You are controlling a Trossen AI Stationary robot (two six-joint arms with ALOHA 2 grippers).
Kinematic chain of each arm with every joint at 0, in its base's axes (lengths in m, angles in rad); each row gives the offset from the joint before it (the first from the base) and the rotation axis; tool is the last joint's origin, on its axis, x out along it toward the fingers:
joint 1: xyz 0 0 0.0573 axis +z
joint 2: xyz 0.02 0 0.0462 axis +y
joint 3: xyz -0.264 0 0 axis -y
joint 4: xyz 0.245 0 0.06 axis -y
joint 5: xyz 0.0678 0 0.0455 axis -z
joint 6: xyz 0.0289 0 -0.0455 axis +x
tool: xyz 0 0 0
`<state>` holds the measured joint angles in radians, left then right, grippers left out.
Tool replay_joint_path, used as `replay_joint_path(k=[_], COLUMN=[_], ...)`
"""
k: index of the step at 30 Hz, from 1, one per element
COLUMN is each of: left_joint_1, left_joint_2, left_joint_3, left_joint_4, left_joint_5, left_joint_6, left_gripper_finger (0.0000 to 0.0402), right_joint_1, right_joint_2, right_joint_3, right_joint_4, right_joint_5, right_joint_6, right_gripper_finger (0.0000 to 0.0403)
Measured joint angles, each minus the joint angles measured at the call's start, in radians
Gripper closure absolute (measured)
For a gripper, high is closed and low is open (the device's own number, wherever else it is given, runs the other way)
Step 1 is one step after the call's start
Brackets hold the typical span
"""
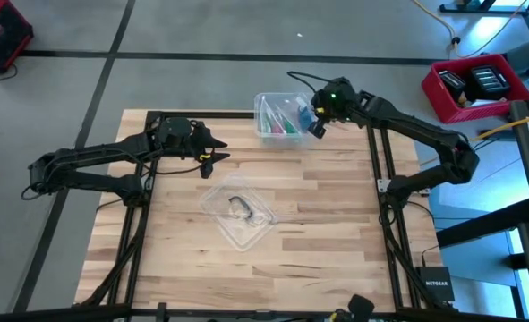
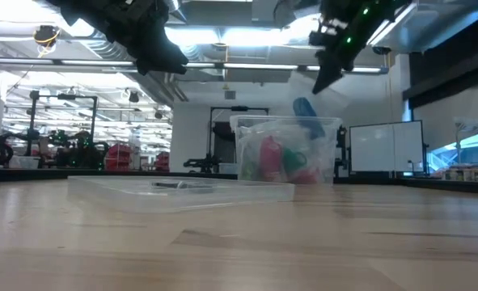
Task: Roll bandage
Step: Put the packed blue bandage into the transparent bin
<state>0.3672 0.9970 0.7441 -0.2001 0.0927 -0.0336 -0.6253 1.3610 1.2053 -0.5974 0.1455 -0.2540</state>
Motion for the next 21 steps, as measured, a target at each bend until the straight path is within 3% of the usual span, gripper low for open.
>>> replay_joint_path(k=[4,9,13,21], left_joint_1=[0.000,0.000,0.000,0.000], left_joint_2=[0.000,0.000,0.000,0.000], left_joint_3=[0.000,0.000,0.000,0.000], left_joint_4=[-0.001,0.000,0.001,0.001], left_joint_5=[0.000,0.000,0.000,0.000], left_joint_6=[-0.007,-0.005,-0.004,-0.011], left_gripper_finger=[0.0233,0.0233,0.0233,0.0233], right_joint_1=[0.001,0.003,0.003,0.003], right_joint_2=[0.034,0.059,0.113,0.222], right_joint_3=[0.000,0.000,0.001,0.001], right_joint_4=[0.015,0.022,0.026,0.078], right_joint_5=[0.087,0.037,-0.073,-0.086], right_joint_6=[0.011,0.022,0.041,0.041], right_gripper_finger=[0.0398,0.0398,0.0398,0.0398])
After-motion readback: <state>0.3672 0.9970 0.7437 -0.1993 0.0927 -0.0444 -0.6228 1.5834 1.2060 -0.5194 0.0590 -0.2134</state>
